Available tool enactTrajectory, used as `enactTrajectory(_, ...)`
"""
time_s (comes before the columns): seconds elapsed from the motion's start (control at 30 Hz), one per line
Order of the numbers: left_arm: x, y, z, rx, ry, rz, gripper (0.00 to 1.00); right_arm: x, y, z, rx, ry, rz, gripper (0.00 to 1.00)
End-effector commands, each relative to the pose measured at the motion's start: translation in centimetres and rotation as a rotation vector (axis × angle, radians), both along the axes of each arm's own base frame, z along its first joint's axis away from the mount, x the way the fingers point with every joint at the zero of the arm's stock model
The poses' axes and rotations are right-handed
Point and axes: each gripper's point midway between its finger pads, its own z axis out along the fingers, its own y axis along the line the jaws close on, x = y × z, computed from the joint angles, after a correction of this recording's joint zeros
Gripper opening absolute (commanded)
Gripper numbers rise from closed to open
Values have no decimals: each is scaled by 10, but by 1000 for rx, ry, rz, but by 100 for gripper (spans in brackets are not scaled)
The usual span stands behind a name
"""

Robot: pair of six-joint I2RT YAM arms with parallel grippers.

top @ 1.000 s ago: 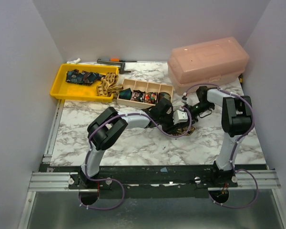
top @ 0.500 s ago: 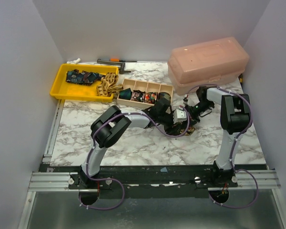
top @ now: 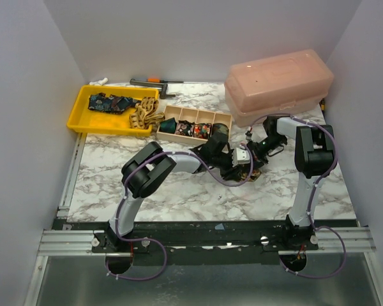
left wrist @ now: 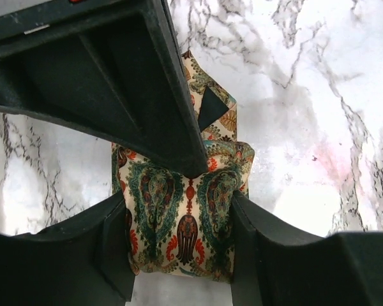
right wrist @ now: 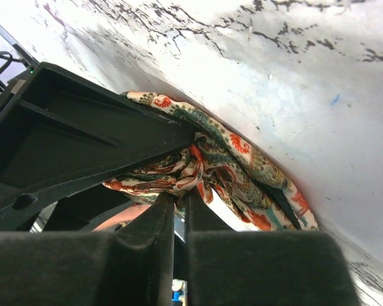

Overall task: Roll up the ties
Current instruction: Roll the tie at the center of the board.

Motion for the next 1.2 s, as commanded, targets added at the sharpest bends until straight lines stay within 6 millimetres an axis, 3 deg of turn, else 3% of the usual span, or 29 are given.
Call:
enactTrajectory(0.0,-8,60,-54,283,41,162,15,24,-9,-26,-69,-188,91,19)
enactTrajectory(0.1,-26,91,-70,389,84,186,17,24,3,10,16,-223,62,46)
enactTrajectory(0.27,-44,107,-82,446,159,192,22,16,26,42,184,-189,24,57)
enactTrajectory(0.4,-39,99,-81,447,173,204,25,13,39,36,216,-167,44,60)
enactTrajectory(0.5,-35,94,-80,441,173,205,28,11,42,19,194,-130,67,60)
enactTrajectory(0.6,-32,90,-77,438,177,207,30,11,37,1,148,-115,76,54)
enactTrajectory(0.63,-32,89,-76,436,178,207,31,10,35,-4,127,-113,78,47)
enactTrajectory(0.73,-29,86,-74,431,186,214,37,10,23,-22,37,-110,85,3)
enactTrajectory(0.83,-25,79,-63,366,210,221,48,4,11,-34,-35,-130,114,0)
enactTrajectory(0.97,-19,65,-28,155,221,180,61,-1,-7,-56,-131,-151,165,0)
enactTrajectory(1.07,-20,54,2,-18,167,109,65,1,-19,-67,-191,-153,178,0)
enactTrajectory(1.17,-20,44,19,-121,107,51,65,7,-28,-75,-253,-174,183,0)
